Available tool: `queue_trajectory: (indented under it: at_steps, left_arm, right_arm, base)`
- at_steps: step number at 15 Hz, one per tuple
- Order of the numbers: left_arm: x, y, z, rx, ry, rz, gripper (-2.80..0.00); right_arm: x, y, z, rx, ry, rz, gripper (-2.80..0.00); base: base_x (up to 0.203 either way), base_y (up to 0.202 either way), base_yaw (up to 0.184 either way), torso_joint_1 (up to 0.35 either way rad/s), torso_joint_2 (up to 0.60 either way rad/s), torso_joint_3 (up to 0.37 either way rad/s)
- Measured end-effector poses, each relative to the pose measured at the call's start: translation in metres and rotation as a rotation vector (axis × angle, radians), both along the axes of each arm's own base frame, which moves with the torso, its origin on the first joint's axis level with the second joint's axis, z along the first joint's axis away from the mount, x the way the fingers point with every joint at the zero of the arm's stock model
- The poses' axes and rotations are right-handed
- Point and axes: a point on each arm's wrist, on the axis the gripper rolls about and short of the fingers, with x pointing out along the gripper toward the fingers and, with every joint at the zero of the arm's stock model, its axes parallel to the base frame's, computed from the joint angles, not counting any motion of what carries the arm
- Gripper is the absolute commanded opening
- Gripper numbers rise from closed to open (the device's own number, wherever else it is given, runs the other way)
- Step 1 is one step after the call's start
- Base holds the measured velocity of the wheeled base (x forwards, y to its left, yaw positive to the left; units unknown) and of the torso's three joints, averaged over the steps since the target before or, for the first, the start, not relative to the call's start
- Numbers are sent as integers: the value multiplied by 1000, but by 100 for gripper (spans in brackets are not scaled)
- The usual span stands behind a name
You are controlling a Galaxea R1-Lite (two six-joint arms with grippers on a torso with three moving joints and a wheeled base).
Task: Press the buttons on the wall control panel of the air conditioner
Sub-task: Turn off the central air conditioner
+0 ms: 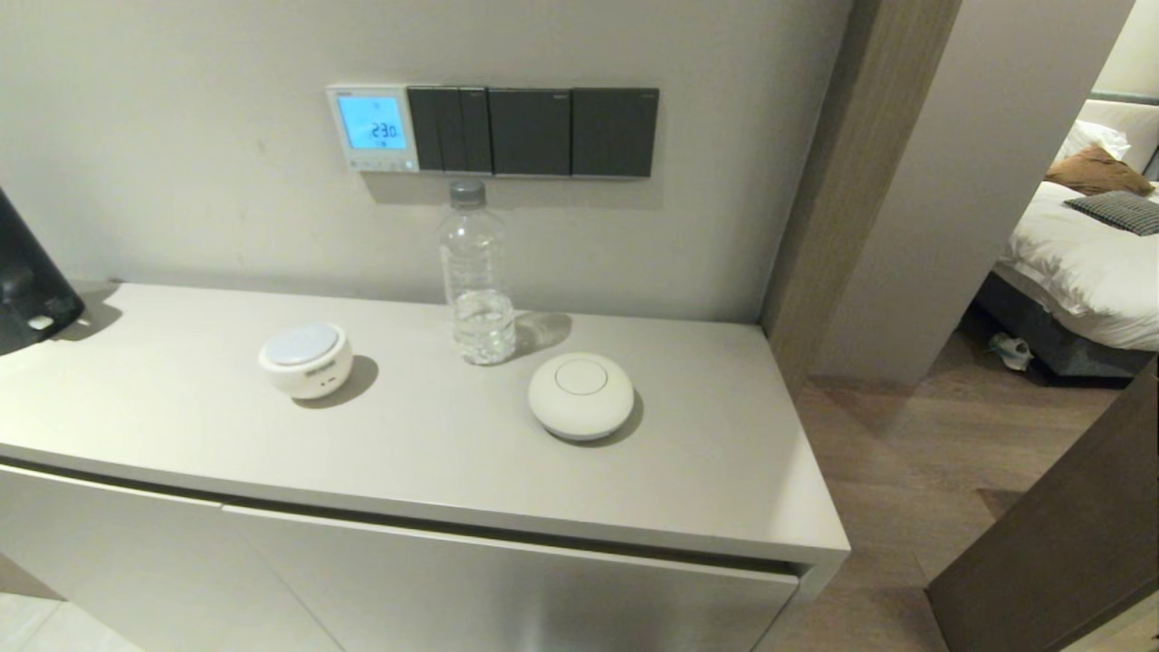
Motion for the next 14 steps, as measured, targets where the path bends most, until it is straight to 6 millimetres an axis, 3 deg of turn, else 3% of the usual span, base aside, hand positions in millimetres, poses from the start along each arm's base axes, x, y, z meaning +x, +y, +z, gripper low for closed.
queue_trajectory:
  at_steps: [14]
  left_arm:
    - [0, 0, 0, 13, -4, 0, -280]
  right_arm:
    - [0, 0, 0, 0, 0, 0, -280]
  base:
    - [0, 0, 0, 0, 0, 0]
